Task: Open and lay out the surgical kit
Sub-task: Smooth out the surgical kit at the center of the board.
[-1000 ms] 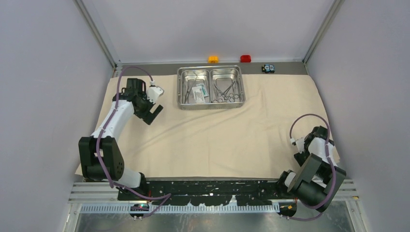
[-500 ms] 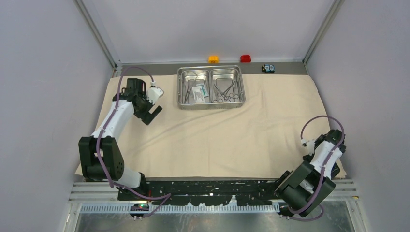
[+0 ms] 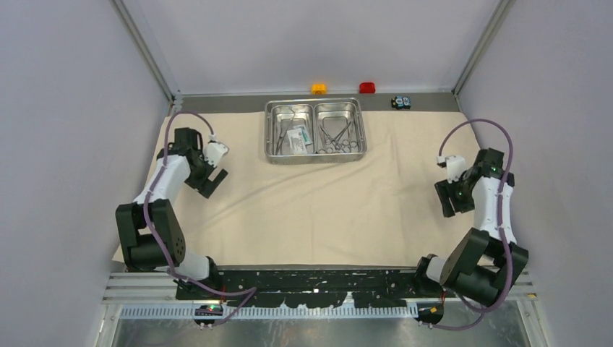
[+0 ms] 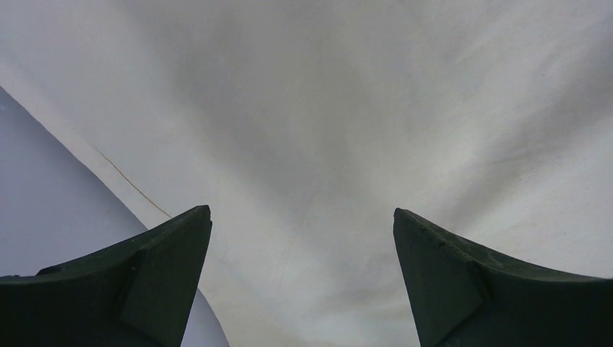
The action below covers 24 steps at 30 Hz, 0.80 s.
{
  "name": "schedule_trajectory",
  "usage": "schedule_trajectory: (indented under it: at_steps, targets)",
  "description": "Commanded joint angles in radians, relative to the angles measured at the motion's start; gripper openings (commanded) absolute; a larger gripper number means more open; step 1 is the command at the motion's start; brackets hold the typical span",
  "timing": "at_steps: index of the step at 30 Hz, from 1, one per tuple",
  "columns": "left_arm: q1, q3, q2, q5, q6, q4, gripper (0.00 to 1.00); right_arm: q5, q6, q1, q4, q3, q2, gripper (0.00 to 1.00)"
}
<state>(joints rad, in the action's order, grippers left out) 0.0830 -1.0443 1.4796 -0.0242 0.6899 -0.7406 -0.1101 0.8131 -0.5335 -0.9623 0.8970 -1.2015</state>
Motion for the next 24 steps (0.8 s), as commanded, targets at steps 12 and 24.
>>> schedule_trajectory:
  at_steps: [12,24]
  targets:
    - [0.239,0.138,0.088,0.058,0.046,0.162,1.0,0.079,-0.022,0.089,0.368,-0.246,-0.173,0.63]
    - [0.301,0.274,0.086,-0.015,0.081,0.277,0.99,0.221,0.088,0.059,0.331,-0.454,0.011,0.62]
